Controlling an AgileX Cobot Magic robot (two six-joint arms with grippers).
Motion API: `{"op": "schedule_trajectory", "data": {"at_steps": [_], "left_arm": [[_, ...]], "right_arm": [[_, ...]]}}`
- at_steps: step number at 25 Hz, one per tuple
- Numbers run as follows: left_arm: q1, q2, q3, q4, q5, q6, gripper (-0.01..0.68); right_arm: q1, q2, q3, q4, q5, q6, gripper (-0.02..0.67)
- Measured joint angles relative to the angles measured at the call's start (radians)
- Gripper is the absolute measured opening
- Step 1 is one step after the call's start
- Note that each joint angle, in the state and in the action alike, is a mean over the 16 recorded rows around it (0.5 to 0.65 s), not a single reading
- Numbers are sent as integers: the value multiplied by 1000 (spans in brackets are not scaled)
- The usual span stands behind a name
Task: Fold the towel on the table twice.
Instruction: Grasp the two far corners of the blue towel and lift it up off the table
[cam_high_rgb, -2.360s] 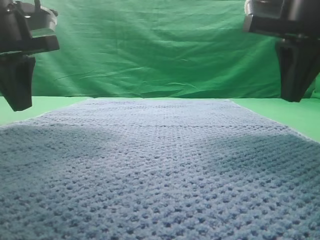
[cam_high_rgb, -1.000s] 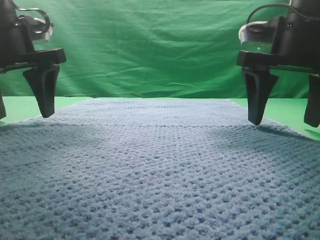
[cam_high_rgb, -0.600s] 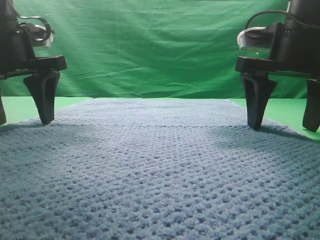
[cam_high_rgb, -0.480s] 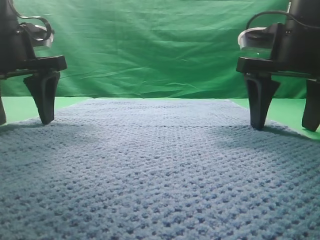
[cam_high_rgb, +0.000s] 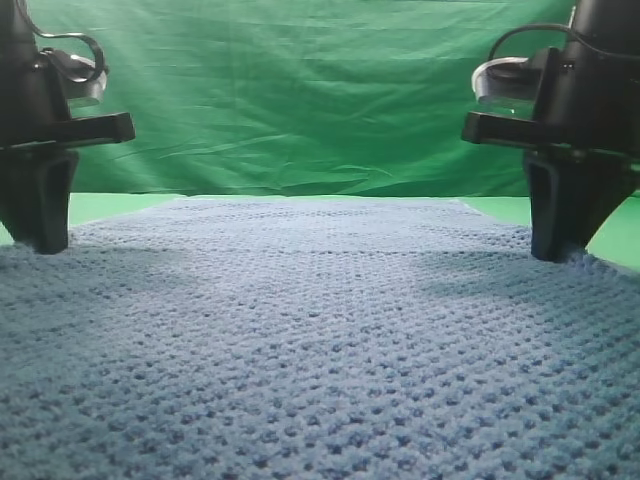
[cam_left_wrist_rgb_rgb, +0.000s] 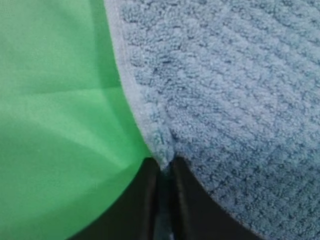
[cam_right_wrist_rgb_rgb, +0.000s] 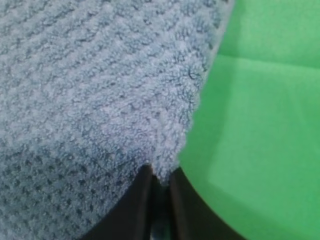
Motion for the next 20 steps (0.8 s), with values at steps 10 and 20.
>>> {"op": "schedule_trajectory", "data": {"at_steps": [10, 20], "left_arm": [[0, 2, -52, -4, 72, 5, 0], [0, -32, -223, -5, 242, 5, 0]], "right_arm": [[11, -1, -49, -11, 76, 6, 0], [13, -69, -180, -48, 199, 17, 0]]}}
